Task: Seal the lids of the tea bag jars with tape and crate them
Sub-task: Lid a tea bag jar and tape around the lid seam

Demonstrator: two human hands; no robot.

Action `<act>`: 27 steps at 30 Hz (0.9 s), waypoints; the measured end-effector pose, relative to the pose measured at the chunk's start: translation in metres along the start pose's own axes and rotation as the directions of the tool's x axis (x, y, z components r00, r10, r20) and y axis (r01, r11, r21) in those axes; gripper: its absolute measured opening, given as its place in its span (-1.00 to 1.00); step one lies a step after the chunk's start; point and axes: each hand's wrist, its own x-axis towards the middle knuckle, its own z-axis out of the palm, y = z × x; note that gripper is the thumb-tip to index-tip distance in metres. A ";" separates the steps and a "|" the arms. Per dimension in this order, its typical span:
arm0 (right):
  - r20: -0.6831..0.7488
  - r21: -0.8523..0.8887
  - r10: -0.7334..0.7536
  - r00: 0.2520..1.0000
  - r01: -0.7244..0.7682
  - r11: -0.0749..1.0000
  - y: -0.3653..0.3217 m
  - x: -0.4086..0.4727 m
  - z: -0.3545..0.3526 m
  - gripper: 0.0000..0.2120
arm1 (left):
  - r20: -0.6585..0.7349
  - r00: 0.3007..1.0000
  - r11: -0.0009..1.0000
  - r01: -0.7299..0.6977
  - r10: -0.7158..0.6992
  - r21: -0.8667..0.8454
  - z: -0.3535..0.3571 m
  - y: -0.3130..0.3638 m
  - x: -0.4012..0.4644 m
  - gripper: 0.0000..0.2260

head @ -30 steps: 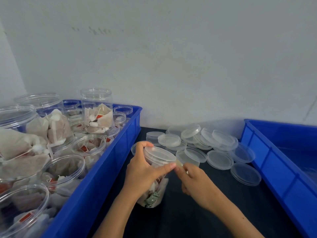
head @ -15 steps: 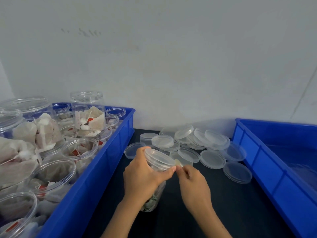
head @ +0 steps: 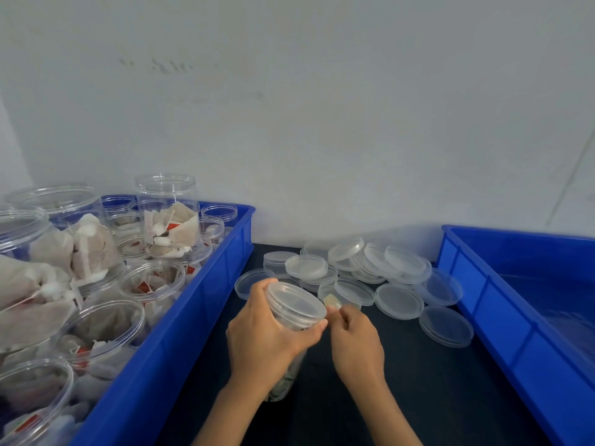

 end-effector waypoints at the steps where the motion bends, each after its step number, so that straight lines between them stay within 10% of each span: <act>1: 0.025 0.018 -0.039 0.999 0.038 0.999 0.001 -0.001 0.001 -0.64 | -0.003 1.000 1.000 0.025 -0.025 -0.008 -0.002 -0.003 0.003 -0.17; 14: 0.190 -0.421 -0.203 0.961 0.266 0.867 0.010 -0.010 -0.012 -0.71 | -0.028 0.990 0.981 -0.135 0.140 0.138 -0.012 -0.016 0.008 -0.15; 21: 0.161 -0.419 -0.166 0.973 0.220 0.881 0.002 -0.014 -0.009 -0.57 | -0.013 0.991 0.982 -0.133 0.136 0.133 -0.010 -0.015 0.003 -0.10; 27: 0.310 -0.070 -0.027 0.950 0.051 0.996 0.000 -0.013 -0.005 -0.69 | 0.002 0.990 0.983 -0.138 0.138 0.122 -0.010 -0.014 0.005 -0.12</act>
